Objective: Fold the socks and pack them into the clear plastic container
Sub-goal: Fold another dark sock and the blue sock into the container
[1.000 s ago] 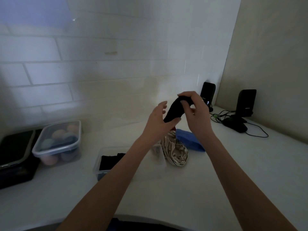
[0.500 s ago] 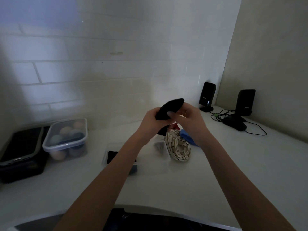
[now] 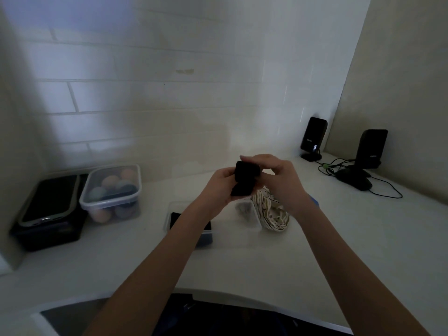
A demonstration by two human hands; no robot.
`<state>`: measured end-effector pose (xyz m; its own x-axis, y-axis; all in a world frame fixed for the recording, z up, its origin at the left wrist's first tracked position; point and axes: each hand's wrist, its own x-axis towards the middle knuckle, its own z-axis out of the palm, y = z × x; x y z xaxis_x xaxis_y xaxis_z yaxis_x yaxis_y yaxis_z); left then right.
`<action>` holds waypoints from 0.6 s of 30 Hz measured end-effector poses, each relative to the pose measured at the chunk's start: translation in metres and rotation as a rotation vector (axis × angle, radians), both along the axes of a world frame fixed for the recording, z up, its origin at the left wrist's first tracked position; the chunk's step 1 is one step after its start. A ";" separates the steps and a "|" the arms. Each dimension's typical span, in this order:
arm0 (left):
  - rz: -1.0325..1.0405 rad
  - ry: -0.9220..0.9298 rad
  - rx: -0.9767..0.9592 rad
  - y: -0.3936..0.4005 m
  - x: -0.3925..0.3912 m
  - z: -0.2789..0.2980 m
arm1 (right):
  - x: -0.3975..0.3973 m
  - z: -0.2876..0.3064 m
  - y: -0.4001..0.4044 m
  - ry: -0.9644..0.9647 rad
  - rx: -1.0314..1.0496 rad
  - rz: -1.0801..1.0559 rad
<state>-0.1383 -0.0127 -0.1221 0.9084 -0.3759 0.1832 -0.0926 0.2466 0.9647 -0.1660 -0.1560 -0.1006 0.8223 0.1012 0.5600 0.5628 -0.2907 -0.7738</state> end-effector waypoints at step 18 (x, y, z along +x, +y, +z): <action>-0.172 0.188 -0.047 0.005 -0.012 0.009 | 0.000 -0.018 0.001 -0.019 -0.105 -0.183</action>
